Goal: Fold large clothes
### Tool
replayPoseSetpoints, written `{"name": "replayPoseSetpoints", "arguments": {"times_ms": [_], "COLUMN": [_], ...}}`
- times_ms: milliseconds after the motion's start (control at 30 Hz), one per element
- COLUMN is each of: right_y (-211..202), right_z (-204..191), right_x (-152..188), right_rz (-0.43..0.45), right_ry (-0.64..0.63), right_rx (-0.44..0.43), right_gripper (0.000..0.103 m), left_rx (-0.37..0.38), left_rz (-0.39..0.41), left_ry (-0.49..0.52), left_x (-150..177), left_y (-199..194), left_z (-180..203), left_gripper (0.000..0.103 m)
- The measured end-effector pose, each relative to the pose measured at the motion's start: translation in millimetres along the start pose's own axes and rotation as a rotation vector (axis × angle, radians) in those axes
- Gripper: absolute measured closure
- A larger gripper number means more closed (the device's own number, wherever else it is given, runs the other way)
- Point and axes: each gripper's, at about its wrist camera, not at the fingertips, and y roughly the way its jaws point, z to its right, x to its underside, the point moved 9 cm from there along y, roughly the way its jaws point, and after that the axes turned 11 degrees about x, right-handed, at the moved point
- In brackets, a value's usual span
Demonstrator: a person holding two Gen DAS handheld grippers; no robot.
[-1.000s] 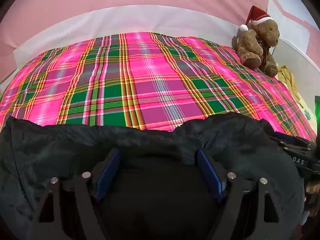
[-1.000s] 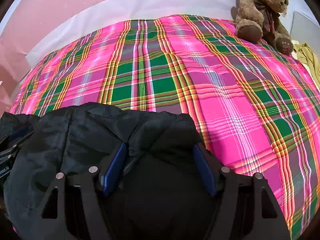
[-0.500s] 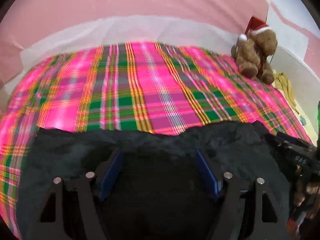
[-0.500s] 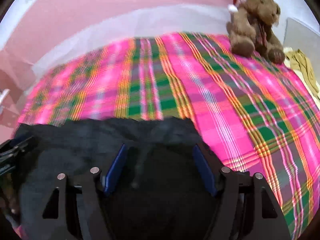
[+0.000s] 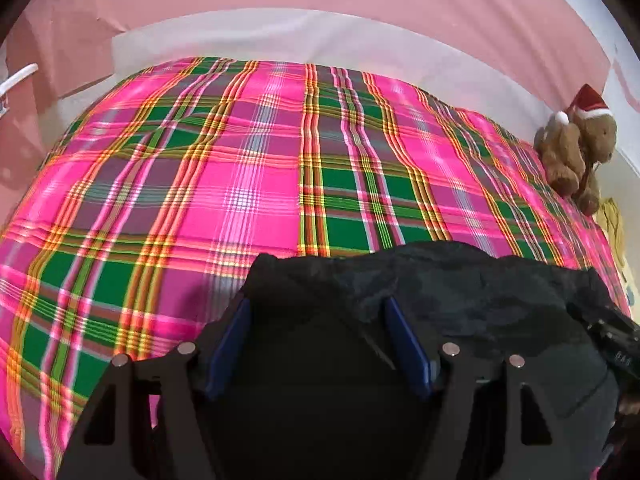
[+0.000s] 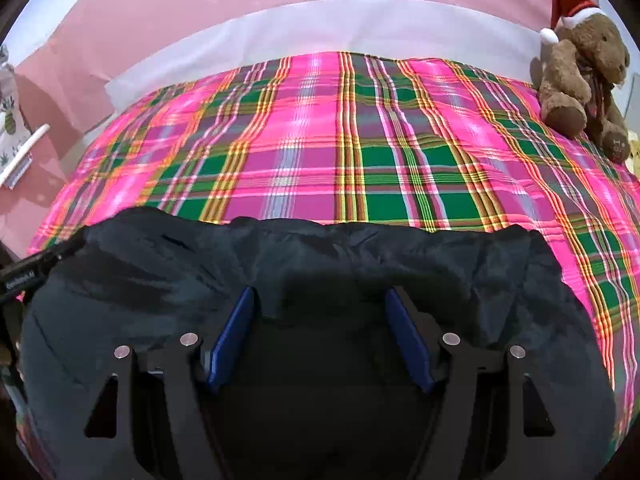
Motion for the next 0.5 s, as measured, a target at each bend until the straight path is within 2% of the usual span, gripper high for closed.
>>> {"name": "replayPoseSetpoints", "arguments": {"times_ms": [167,267,333,400,500], "right_y": [7,-6,-30,-55,-63], "right_z": [1,8,24,49,89], "right_x": [6,1,-4,-7,1], "right_rz": [0.032,0.027,0.049,0.093,0.112], "right_ry": [0.009,0.028,0.042,0.043,0.056], "right_rx": [0.01,-0.025,-0.018,0.014,0.092], "right_gripper": [0.035,0.036,0.036,0.036,0.036], "left_rx": [-0.024,-0.038,-0.024,0.028,0.066], "left_rz": [0.034,0.027,0.019,0.045,0.102], "left_ry": [0.013,0.018,0.017,0.004,0.019], "left_x": [4,2,-1,-5,-4], "left_y": [15,12,-4,-28,-60], "left_z": [3,6,7,8,2], "left_gripper": [0.031,0.031,0.032,0.032,0.032]}}
